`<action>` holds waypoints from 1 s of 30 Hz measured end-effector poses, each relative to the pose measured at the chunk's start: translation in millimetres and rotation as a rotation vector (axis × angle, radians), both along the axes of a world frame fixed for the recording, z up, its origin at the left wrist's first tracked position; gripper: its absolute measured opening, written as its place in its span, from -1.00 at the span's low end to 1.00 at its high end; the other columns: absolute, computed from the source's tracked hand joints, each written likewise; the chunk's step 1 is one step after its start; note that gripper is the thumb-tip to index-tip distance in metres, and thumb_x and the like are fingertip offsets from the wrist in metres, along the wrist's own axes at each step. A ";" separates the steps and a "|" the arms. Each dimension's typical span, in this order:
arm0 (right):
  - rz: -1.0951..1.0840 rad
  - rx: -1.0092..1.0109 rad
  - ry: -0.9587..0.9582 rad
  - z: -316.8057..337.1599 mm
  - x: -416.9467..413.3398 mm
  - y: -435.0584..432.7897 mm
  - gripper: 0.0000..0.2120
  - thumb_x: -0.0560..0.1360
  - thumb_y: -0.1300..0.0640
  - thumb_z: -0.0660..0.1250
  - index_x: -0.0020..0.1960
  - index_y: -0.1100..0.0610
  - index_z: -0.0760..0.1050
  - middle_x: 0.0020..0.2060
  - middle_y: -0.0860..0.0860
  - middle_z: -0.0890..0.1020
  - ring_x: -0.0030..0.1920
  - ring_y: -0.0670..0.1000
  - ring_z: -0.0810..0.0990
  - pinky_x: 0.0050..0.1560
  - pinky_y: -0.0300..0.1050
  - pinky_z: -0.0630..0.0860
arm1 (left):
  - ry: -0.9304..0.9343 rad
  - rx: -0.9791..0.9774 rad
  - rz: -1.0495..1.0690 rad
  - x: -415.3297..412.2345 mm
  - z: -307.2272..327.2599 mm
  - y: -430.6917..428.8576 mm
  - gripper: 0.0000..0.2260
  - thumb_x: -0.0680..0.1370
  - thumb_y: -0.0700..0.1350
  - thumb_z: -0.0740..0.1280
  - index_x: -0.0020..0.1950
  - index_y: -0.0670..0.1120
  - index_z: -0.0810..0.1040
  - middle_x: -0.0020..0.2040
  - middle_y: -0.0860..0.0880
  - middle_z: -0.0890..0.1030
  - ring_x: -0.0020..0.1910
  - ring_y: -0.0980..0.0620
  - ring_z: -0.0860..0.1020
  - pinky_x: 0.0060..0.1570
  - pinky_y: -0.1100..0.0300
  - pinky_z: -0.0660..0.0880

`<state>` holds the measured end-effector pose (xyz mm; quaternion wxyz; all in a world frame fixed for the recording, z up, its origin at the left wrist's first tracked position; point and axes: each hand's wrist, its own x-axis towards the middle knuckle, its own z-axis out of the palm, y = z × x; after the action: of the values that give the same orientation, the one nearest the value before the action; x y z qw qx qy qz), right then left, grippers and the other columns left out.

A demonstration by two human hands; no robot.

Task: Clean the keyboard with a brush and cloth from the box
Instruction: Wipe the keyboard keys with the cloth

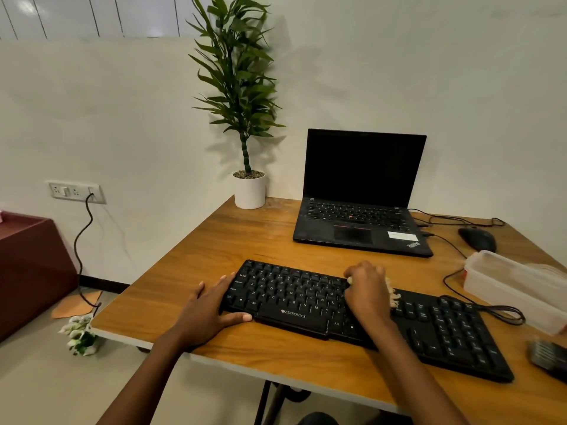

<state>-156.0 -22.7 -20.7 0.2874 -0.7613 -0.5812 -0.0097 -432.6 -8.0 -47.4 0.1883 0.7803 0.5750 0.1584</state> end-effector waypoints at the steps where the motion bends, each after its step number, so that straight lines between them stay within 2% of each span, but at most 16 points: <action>1: 0.032 0.018 -0.004 -4.8 -9.7 -2.3 -0.71 0.50 0.32 0.24 0.17 0.11 0.51 0.19 -0.02 0.48 0.25 0.00 0.33 0.23 -0.19 0.35 | -0.006 -0.005 -0.002 1.1 2.5 -1.4 0.30 -0.07 0.71 -0.16 0.54 0.03 -0.10 0.54 -0.01 0.12 0.50 0.13 0.00 0.45 0.15 -0.18; 5: 0.225 0.052 0.113 -7.4 -45.8 -12.6 -0.63 0.46 0.41 0.20 0.15 0.08 0.55 0.17 -0.07 0.52 0.24 -0.05 0.34 0.19 -0.24 0.34 | -0.011 -0.024 0.024 6.7 8.8 -7.3 0.17 0.10 0.66 0.02 0.54 0.03 -0.11 0.55 -0.01 0.10 0.51 0.06 -0.02 0.45 0.13 -0.15; 8: 0.497 -0.054 0.308 1.2 -69.0 -28.4 -0.65 0.43 0.45 0.22 0.07 0.15 0.61 0.11 -0.03 0.58 0.10 -0.10 0.42 0.04 -0.37 0.33 | 0.005 -0.048 0.025 5.5 10.3 -7.8 0.26 -0.03 0.68 -0.05 0.54 0.03 -0.09 0.54 0.00 0.10 0.52 0.06 -0.01 0.45 0.15 -0.15; 9: 0.544 -0.082 0.449 7.7 -70.3 -34.8 -0.68 0.42 0.46 0.24 0.02 0.18 0.63 0.06 0.00 0.61 0.04 -0.10 0.48 -0.01 -0.40 0.37 | 0.010 -0.048 0.029 6.6 11.5 -9.5 0.20 0.05 0.66 0.00 0.54 0.03 -0.10 0.54 0.00 0.10 0.52 0.05 -0.02 0.45 0.15 -0.15; 10: 0.540 -0.056 0.607 17.1 -65.2 -40.6 -0.72 0.42 0.47 0.27 -0.01 0.21 0.64 -0.01 -0.01 0.63 -0.01 -0.09 0.54 -0.08 -0.42 0.42 | 0.008 -0.045 0.035 8.2 12.1 -11.1 0.08 0.20 0.59 0.11 0.54 0.03 -0.10 0.54 0.00 0.09 0.52 0.04 -0.02 0.45 0.15 -0.13; 12: 0.431 0.070 0.811 33.1 -36.2 -46.5 -0.77 0.40 0.47 0.31 -0.02 0.27 0.62 -0.15 -0.08 0.60 -0.12 -0.16 0.54 -0.22 -0.47 0.46 | 0.006 -0.028 0.058 11.4 14.4 -14.2 -0.19 0.47 0.27 0.26 0.54 0.02 -0.11 0.55 -0.01 0.09 0.52 0.02 -0.03 0.45 0.14 -0.11; 13: 0.337 0.161 0.790 35.6 -13.4 -46.5 -0.77 0.39 0.46 0.33 -0.01 0.28 0.61 -0.14 -0.06 0.60 -0.14 -0.17 0.53 -0.23 -0.48 0.46 | 0.008 -0.022 0.058 12.5 15.1 -15.1 -0.23 0.51 0.18 0.28 0.54 0.02 -0.10 0.55 -0.02 0.09 0.52 0.02 -0.03 0.45 0.14 -0.11; 15: 0.059 0.281 0.504 33.5 38.0 -42.4 -0.75 0.36 0.42 0.39 0.03 0.26 0.59 -0.02 0.07 0.62 -0.03 -0.01 0.55 -0.08 -0.31 0.50 | 0.000 -0.016 0.054 12.5 13.7 -14.4 -0.24 0.51 0.14 0.30 0.54 0.03 -0.09 0.55 -0.02 0.09 0.52 0.02 -0.02 0.45 0.14 -0.12; 17: -0.164 0.217 0.244 20.4 76.7 -36.5 -0.73 0.39 0.38 0.39 0.07 0.24 0.58 0.07 0.16 0.59 0.12 0.15 0.50 0.04 -0.02 0.50 | -0.021 -0.021 0.062 12.5 13.7 -15.2 -0.24 0.50 0.13 0.32 0.54 0.04 -0.07 0.55 -0.02 0.10 0.52 0.01 -0.02 0.45 0.12 -0.11; 19: -0.256 0.092 0.189 7.0 83.0 -33.2 -0.73 0.44 0.39 0.32 0.12 0.23 0.56 0.11 0.18 0.56 0.17 0.17 0.45 0.07 0.03 0.47 | -0.021 -0.019 0.073 13.7 13.7 -15.8 -0.25 0.51 0.12 0.32 0.54 0.04 -0.06 0.55 -0.02 0.10 0.52 0.00 -0.02 0.45 0.12 -0.10; 23: -0.132 0.144 0.113 -16.2 27.7 -26.9 -0.69 0.48 0.36 0.23 0.18 0.16 0.53 0.14 0.06 0.56 0.23 0.07 0.37 0.14 -0.14 0.38 | -0.017 -0.023 0.075 16.0 17.0 -18.5 -0.25 0.51 0.11 0.31 0.54 0.04 -0.07 0.55 -0.02 0.10 0.52 -0.02 -0.01 0.45 0.11 -0.08; 25: -0.032 0.179 0.152 -20.2 -11.0 -25.3 -0.66 0.49 0.35 0.21 0.21 0.12 0.51 0.17 0.01 0.55 0.25 0.01 0.35 0.15 -0.23 0.37 | -0.021 -0.027 0.075 16.1 17.3 -19.4 -0.26 0.52 0.11 0.31 0.54 0.03 -0.07 0.55 -0.01 0.10 0.52 -0.02 -0.01 0.45 0.10 -0.08; 28: 0.225 0.165 0.189 -20.2 -60.7 -30.2 -0.65 0.50 0.34 0.20 0.22 0.09 0.51 0.19 -0.04 0.52 0.27 -0.07 0.33 0.22 -0.33 0.31 | -0.030 -0.024 0.074 16.5 17.2 -19.7 -0.26 0.51 0.10 0.31 0.54 0.03 -0.06 0.54 -0.03 0.11 0.52 -0.02 0.01 0.45 0.10 -0.08; 30: 0.455 0.113 0.272 -15.0 -86.1 -40.9 -0.66 0.49 0.36 0.20 0.18 0.12 0.55 0.16 -0.02 0.56 0.22 -0.09 0.38 0.19 -0.40 0.26 | -0.023 -0.026 0.073 17.0 18.4 -20.5 -0.26 0.52 0.10 0.31 0.54 0.02 -0.06 0.54 -0.03 0.12 0.52 -0.02 0.01 0.45 0.10 -0.08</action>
<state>-242.1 -63.5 -35.8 0.3997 -0.5883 -0.6917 0.1252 -415.7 -28.6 -29.0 0.1992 0.7544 0.6029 0.1664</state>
